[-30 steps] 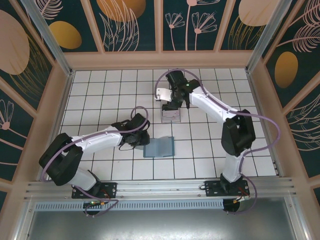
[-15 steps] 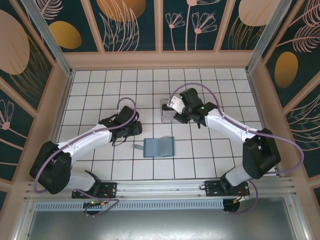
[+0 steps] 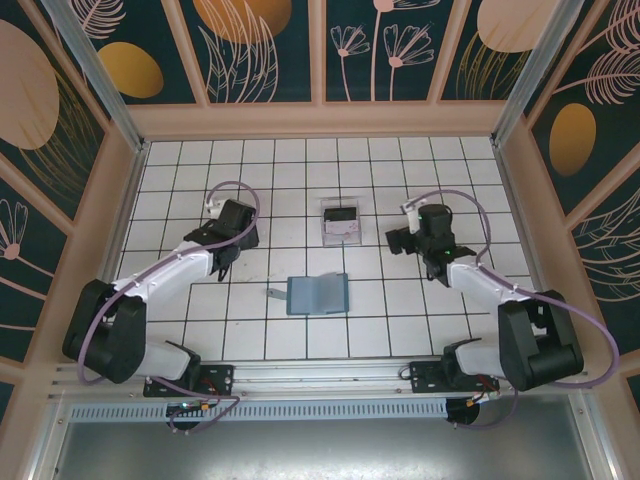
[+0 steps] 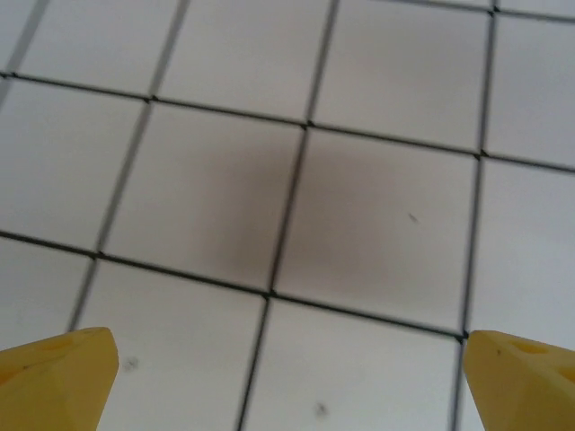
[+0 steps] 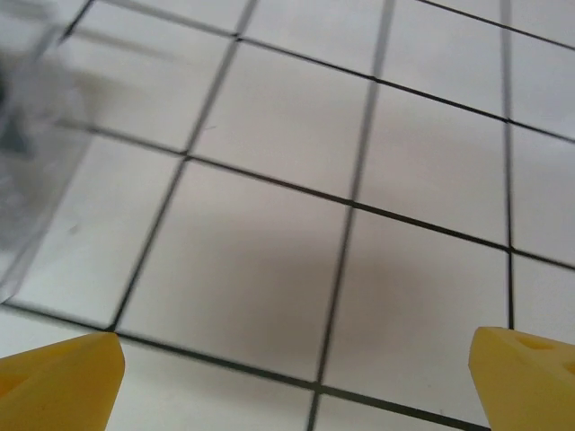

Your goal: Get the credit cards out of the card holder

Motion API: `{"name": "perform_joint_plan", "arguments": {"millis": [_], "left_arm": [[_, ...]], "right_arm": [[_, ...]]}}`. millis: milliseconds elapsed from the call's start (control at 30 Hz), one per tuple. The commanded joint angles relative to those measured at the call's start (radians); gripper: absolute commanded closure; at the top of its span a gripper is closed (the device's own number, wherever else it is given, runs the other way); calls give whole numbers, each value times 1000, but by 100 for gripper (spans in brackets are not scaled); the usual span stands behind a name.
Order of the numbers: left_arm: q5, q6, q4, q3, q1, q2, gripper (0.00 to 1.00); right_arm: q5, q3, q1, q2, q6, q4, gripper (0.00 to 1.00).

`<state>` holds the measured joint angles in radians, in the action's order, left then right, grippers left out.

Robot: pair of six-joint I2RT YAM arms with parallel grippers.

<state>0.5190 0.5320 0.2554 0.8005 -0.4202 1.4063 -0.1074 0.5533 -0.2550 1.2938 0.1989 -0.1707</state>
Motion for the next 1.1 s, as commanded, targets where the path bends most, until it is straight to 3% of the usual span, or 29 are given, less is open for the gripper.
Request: {"name": "perform_joint_plan", "arguments": {"millis": [0,100,200,367,567,700,1067], "left_arm": [[111,-60,-162,-52,81,11,2],[134,-78,-322,-120,175,6,1],[29,-61,-404,-123,286,2,2],[89,-218,-697,-191,321,15,1],[-55,-293,-1015,-326,402,71,1],[-159,-316,-1190,-410,446,62,2],[-283,-357,-1351,-510,452,29,1]], "right_arm": [[6,-88,78,3,-132,-314,1],[-20,-158,120,73,-143,-524,1],[-53,-183,135,139,-123,-675,1],[-20,-212,188,202,-136,-858,1],[87,-333,286,251,-213,-1111,1],[122,-317,286,245,-211,-1073,1],[122,-318,287,245,-211,-1072,1]]}}
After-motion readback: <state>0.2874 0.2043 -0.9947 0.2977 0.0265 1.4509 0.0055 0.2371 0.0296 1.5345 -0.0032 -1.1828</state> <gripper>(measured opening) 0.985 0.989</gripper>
